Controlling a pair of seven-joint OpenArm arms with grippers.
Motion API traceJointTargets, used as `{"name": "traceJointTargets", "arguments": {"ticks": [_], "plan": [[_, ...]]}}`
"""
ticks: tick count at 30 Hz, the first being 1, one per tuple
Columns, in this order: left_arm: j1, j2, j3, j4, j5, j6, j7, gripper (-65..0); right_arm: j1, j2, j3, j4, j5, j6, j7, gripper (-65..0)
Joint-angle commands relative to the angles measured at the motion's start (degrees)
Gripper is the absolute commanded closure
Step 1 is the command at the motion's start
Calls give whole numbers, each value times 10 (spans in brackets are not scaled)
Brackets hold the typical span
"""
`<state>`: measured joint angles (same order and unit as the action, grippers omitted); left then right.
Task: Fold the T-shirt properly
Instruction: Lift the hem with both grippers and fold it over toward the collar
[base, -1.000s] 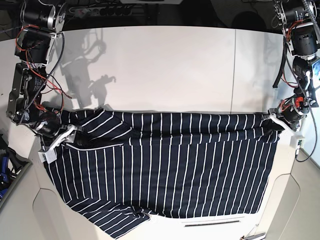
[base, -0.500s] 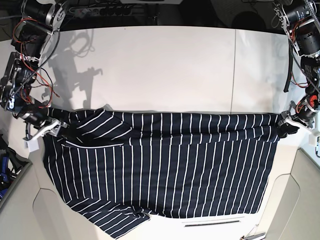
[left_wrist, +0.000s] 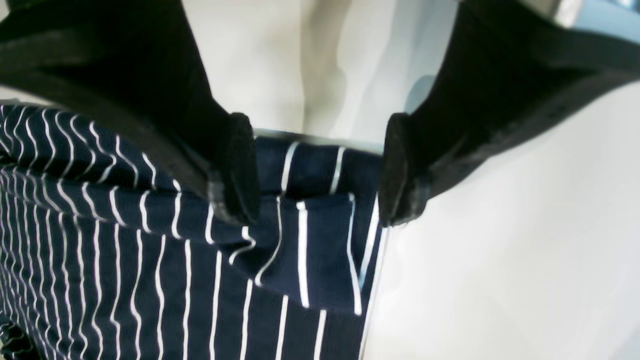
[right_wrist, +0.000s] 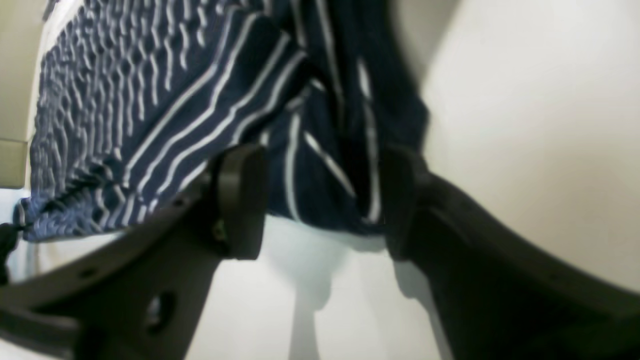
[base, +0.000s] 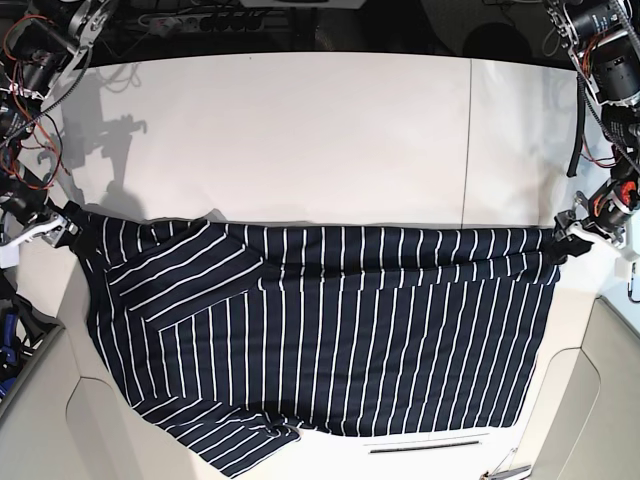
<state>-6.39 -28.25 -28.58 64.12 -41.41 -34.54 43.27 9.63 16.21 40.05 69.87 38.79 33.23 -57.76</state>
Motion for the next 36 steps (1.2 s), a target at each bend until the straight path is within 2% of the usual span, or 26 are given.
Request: {"name": "traceJointTargets", "arguments": {"ticks": [1, 5, 9, 11, 16, 26, 36], "plan": [[-9, -13, -3, 8, -10, -7, -10, -410, 0, 12, 1, 9, 12, 1, 17, -352], [1, -13, -3, 7, -8, -6, -12, -471, -35, 12, 1, 9, 11, -1, 44, -360], [11, -13, -3, 6, 6, -3, -20, -471, -56, 11, 0, 9, 11, -1, 69, -396], [17, -13, -3, 6, 12, 10, -34, -471, -57, 11, 0, 8, 11, -1, 70, -396], [26, -6, -3, 5, 19, 11, -47, -471, -56, 9, -17, 7, 12, -1, 81, -396], [25, 31, -3, -38, 18, 11, -84, -471, -52, -32, -32, -1, 11, -5, 110, -396], [21, 40, -3, -42, 19, 11, -87, -470, -52, -40, -64, -5, 11, -5, 149, -396]]}}
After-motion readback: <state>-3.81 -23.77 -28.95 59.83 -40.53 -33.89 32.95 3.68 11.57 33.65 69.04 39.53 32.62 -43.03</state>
